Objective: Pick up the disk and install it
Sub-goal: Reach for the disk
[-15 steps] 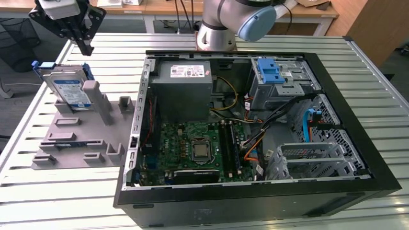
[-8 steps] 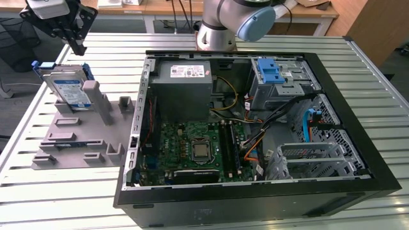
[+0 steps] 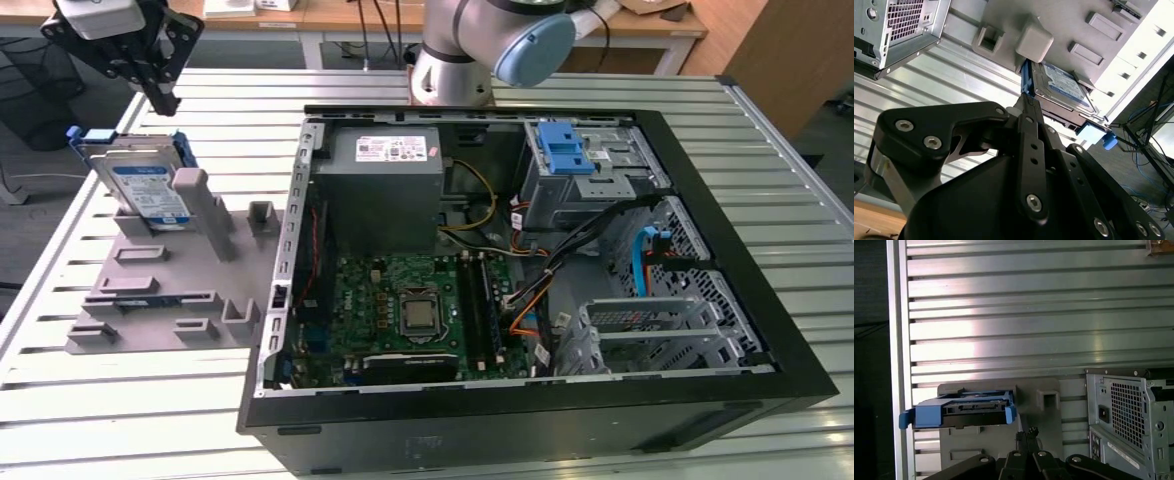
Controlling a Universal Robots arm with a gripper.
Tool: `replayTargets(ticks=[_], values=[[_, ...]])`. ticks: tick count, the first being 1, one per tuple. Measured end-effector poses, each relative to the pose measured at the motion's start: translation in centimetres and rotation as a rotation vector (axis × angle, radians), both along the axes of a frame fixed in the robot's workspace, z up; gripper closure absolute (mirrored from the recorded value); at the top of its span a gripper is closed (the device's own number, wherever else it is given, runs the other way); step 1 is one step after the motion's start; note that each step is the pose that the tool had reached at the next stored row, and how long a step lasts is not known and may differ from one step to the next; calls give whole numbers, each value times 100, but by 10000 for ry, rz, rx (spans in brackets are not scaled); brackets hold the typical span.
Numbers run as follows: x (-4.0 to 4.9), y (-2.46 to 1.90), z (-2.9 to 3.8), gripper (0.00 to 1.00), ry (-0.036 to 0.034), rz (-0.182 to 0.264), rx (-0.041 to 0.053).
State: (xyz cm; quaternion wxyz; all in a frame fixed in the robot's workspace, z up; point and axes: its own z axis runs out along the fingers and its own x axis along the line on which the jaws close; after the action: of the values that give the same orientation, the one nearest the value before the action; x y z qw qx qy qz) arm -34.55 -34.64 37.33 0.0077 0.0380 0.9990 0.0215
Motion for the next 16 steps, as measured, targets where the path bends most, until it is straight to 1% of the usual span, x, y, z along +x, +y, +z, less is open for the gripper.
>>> replayTargets(ticks=[6,10,16], values=[[-21,0,0,89,0,-2,0],[-69,5,0,89,0,-1,0],[-144,23,0,89,-1,0,0]])
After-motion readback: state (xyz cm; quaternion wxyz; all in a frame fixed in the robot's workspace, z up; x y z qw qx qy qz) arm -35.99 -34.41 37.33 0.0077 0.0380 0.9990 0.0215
